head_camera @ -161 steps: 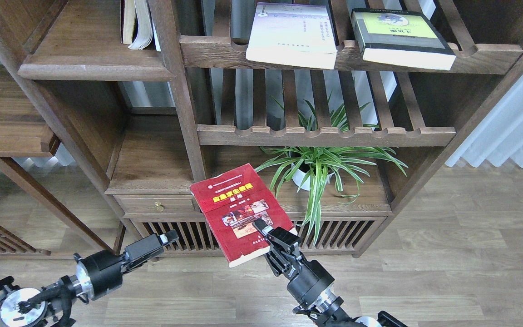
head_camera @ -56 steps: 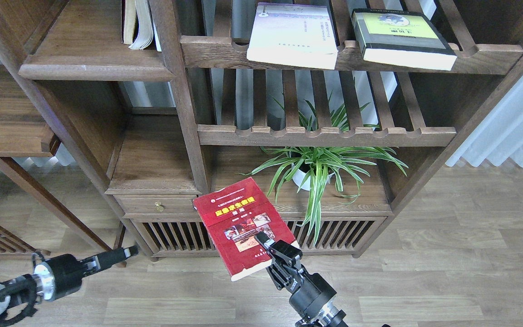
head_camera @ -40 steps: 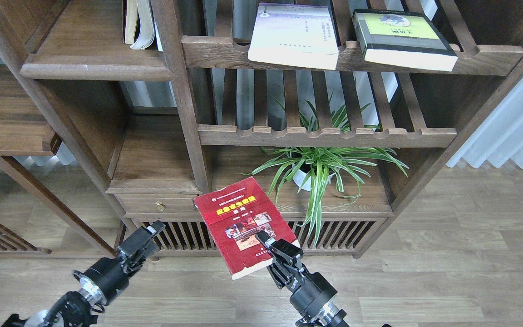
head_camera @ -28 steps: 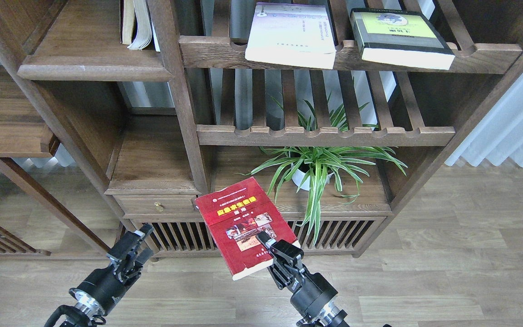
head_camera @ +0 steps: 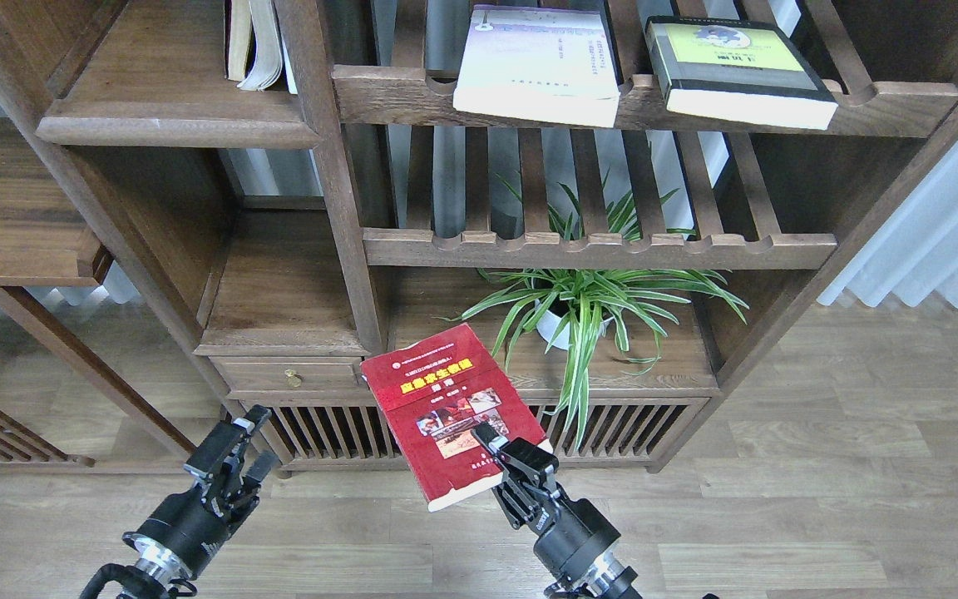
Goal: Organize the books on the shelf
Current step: 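Hold the red book upright with the right gripper while the left gripper approaches, then grasp the red book with the left gripper, release the right gripper, then lift the red book with the left gripper onto the upper shelf corner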
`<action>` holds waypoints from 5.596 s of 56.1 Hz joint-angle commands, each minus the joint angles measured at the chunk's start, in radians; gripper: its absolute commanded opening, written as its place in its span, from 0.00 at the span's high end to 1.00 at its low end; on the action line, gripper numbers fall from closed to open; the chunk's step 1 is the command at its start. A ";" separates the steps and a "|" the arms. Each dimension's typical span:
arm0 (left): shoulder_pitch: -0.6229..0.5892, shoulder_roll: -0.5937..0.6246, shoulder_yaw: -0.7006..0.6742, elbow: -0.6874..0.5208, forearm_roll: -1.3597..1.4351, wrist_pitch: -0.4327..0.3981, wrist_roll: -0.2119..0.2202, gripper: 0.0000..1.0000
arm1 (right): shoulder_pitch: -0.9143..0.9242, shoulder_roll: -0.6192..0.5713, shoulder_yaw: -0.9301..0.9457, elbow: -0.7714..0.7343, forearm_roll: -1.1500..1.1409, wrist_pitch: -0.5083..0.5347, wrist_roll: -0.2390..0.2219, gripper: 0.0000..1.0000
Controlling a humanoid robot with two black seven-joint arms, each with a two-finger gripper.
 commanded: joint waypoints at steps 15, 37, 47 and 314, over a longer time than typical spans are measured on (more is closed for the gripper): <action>-0.051 0.135 0.094 -0.085 -0.157 0.000 -0.060 0.00 | 0.000 0.000 -0.011 0.000 -0.005 0.000 -0.002 0.85; -0.073 0.134 0.207 -0.069 -0.116 0.000 -0.058 0.01 | -0.008 0.000 -0.060 0.000 -0.044 0.000 -0.004 0.85; -0.074 0.120 0.219 -0.069 -0.111 0.000 -0.061 0.00 | -0.018 0.000 -0.086 0.000 -0.054 0.000 -0.004 0.85; -1.463 0.321 0.160 0.508 0.823 0.000 -0.075 0.16 | 0.182 0.000 0.095 0.006 -0.077 0.000 0.045 0.10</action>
